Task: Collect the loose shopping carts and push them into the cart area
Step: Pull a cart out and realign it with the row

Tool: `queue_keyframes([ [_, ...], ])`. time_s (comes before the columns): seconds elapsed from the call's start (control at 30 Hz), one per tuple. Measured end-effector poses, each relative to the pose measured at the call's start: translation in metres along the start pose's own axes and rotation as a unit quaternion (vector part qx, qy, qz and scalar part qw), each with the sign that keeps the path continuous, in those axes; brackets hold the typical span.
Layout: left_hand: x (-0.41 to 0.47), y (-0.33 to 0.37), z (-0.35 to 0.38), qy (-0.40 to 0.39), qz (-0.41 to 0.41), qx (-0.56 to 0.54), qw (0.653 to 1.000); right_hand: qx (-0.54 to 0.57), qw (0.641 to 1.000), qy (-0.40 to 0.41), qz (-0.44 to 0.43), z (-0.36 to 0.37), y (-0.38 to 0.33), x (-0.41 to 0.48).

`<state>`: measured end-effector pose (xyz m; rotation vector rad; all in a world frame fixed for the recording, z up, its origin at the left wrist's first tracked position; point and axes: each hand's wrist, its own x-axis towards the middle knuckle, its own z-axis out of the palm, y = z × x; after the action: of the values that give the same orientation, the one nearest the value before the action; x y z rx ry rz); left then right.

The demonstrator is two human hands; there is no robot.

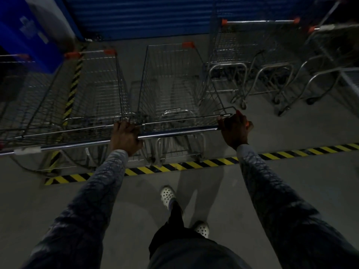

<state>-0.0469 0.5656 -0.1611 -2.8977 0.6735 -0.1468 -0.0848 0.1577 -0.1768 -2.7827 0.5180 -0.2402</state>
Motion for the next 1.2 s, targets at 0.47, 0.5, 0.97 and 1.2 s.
queue_keyframes([
  [0.47,0.001,0.096,-0.026,0.058,-0.025,-0.120,0.991,0.111,0.993,0.023,-0.026,-0.007,0.022,-0.029],
  [0.5,0.003,0.117,-0.029,0.056,-0.010,-0.125,0.991,0.117,0.992,0.027,-0.025,-0.010,0.025,-0.033],
  [0.97,0.040,0.198,-0.051,0.121,-0.039,-0.162,0.979,0.203,0.975,0.042,0.074,-0.034,0.081,0.000],
  [1.2,0.163,0.201,-0.059,0.135,-0.084,-0.182,0.970,0.217,0.973,0.040,0.066,-0.046,0.091,0.093],
])
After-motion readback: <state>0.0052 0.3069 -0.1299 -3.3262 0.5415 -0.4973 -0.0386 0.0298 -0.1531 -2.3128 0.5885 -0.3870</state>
